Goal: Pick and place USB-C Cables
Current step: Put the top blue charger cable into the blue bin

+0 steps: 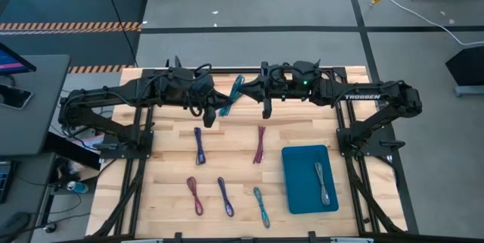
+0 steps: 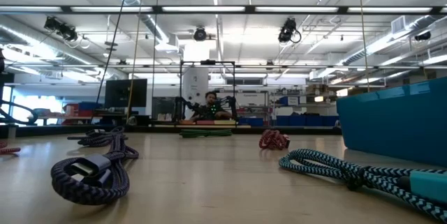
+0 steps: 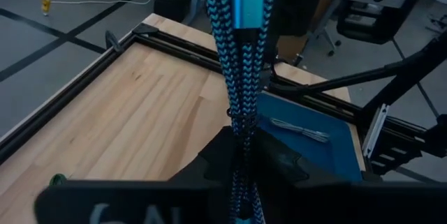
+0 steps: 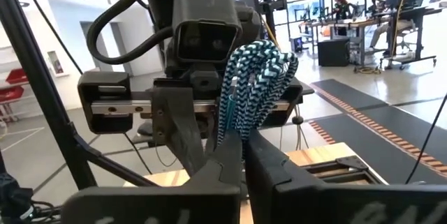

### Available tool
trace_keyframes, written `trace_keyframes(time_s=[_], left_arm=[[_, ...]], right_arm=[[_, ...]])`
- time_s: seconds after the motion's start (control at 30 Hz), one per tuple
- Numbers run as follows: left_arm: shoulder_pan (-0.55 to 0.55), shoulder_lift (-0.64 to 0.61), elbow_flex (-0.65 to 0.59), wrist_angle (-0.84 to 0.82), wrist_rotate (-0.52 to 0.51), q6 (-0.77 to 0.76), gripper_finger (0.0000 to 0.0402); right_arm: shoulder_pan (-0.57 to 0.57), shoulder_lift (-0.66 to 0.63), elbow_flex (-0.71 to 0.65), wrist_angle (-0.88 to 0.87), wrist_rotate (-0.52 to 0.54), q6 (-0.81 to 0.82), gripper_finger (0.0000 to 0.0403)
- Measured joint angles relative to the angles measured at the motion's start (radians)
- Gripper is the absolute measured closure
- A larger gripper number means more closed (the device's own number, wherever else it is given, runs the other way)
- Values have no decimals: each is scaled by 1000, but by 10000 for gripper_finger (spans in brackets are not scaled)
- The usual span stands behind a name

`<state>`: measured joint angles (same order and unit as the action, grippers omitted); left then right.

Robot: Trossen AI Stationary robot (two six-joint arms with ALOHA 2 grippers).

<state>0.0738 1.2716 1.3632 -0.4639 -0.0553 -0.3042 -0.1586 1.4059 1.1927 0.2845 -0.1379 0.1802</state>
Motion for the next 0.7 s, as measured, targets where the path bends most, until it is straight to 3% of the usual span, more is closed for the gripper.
trace_keyframes(time_s=[0.2,0.43,0.7], left_arm=[[-1,0,-1,33,7,0,332],[-5,-2,-2,141,84,27,326],[-7,-2,-2,128,81,55,238]], right_arm=[[-3,-1,0,2,2,-5,399],[-22,-4,4,0,-2,-5,400],[-36,0,1,-21,-11,-1,400]])
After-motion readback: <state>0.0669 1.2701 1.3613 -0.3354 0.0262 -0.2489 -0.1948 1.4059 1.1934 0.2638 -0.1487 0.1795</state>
